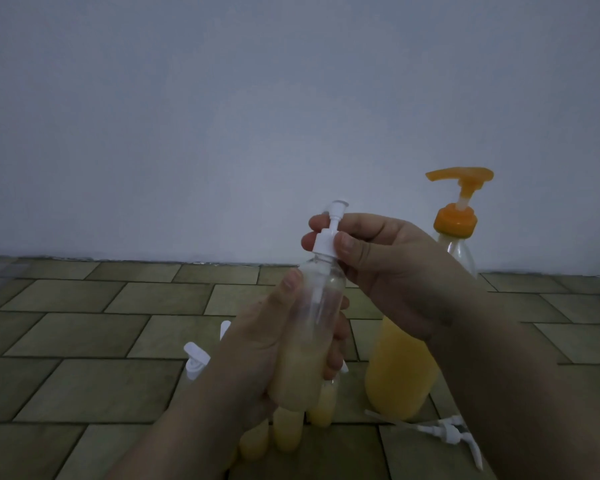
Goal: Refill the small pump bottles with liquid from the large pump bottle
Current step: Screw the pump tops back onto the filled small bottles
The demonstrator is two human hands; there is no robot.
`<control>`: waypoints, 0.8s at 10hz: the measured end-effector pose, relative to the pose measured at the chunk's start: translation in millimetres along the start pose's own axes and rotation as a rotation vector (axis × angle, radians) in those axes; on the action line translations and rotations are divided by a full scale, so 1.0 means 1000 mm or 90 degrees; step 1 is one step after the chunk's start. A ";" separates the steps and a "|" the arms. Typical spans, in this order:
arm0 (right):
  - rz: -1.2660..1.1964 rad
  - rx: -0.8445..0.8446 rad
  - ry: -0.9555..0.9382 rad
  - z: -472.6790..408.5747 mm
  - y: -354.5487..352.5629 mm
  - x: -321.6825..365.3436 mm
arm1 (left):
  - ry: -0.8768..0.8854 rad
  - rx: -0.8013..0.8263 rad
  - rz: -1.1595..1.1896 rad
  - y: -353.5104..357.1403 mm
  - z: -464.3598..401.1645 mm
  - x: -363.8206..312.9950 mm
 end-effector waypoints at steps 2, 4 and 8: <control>0.071 -0.041 -0.043 0.006 -0.006 0.001 | 0.044 -0.106 -0.090 -0.009 0.007 -0.011; 0.262 -0.030 -0.079 0.026 -0.006 0.021 | 0.119 -0.179 -0.181 -0.025 0.015 -0.039; 0.275 -0.317 -0.087 0.135 -0.126 -0.008 | 0.129 -0.326 -0.417 -0.143 -0.003 -0.078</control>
Point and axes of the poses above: each hand's wrist, its own z-axis away from the middle knuckle, its own y-axis out of the palm, x = y × z, the point moved 8 cm from there along -z, towards the middle knuckle, and after that the axes turned 14 degrees about -z, right-handed, at the moved point
